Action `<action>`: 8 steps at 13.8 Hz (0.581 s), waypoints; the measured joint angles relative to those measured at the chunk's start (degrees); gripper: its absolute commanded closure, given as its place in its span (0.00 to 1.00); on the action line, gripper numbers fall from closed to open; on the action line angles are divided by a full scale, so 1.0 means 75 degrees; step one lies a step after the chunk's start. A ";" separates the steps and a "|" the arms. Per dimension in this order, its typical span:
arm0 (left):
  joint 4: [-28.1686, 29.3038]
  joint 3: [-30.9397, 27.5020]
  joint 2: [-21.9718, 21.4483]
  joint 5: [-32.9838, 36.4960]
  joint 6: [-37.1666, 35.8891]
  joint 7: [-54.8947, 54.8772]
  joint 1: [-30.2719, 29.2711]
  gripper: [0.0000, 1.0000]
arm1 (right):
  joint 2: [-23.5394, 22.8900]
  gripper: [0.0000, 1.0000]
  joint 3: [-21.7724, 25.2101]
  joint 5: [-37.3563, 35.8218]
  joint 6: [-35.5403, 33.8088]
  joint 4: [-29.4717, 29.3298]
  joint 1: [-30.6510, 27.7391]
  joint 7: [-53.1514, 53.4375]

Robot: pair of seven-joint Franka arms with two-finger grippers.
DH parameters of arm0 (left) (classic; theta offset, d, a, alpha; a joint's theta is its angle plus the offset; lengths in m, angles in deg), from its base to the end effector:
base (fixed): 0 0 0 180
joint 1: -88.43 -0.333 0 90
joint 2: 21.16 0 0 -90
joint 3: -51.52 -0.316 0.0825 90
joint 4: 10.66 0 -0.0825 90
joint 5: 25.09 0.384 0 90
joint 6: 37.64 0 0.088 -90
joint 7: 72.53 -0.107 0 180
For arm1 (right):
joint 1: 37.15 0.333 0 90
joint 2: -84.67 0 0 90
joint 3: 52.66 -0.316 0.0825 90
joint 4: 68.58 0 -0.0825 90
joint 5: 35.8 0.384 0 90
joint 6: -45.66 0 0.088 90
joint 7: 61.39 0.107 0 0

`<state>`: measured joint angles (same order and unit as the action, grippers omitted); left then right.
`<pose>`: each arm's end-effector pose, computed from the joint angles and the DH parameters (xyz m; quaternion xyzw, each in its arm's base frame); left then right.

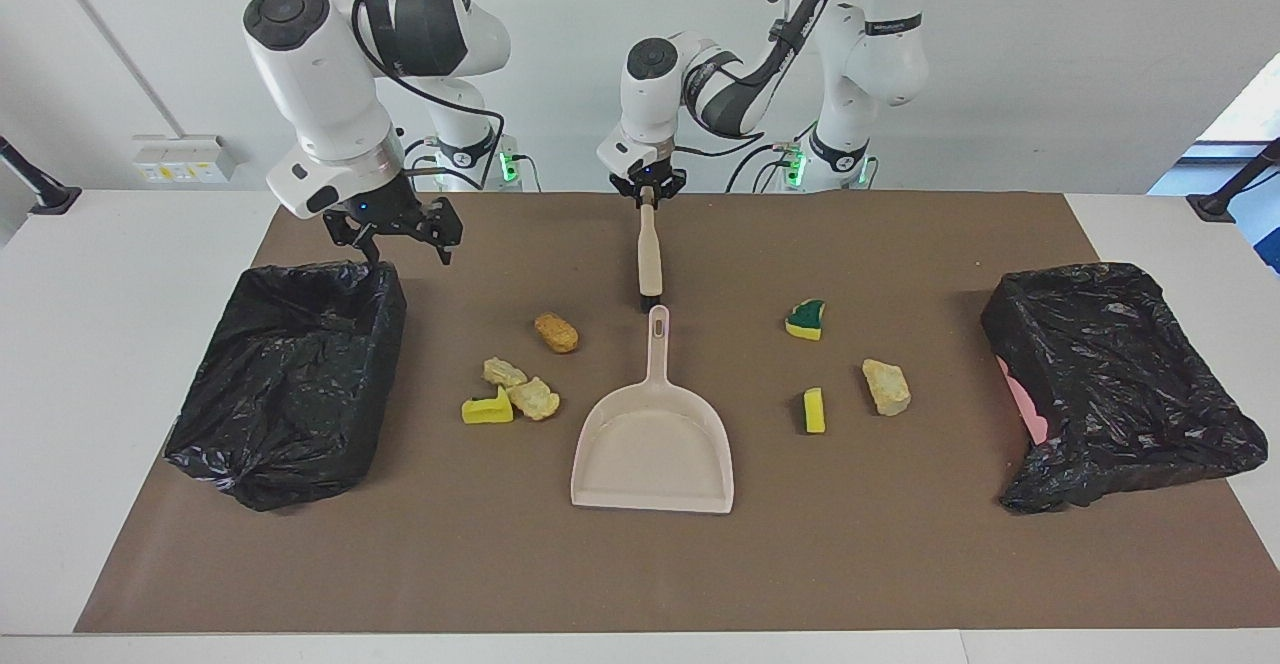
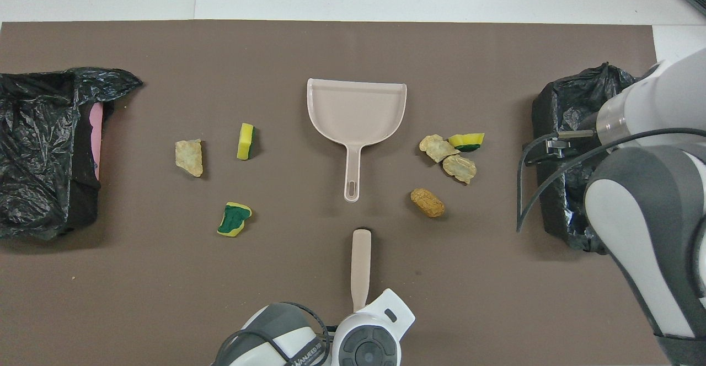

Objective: Sweep and dump trash in bin

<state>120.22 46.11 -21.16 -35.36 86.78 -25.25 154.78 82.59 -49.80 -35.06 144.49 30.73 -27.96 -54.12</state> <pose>0.2381 -0.4427 0.3443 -0.9938 0.0640 0.0903 0.0039 0.5661 0.0644 0.5400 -0.9997 0.0093 0.0228 0.0028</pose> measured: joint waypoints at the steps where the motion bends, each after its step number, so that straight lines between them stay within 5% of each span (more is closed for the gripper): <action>1: -0.0020 -0.0001 -0.0027 -0.0001 -0.0284 0.0004 0.0003 0.98 | -0.0020 0.00 0.0000 0.0000 0.0002 -0.0001 0.0000 0.0000; 5: -0.0232 -0.0196 -0.0372 0.0025 -0.1222 0.0012 -0.0149 1.00 | -0.0017 0.00 0.0006 0.0000 0.0001 -0.0009 -0.0010 0.0000; 8: -0.0595 -0.0290 -0.0507 0.0121 -0.2121 -0.0009 -0.1132 1.00 | -0.0043 0.00 0.0009 0.0001 0.0001 0.0013 -0.0013 0.0006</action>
<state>115.76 43.93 -24.97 -34.46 70.87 -25.31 146.29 82.26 -49.73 -35.05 144.49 30.82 -28.06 -54.08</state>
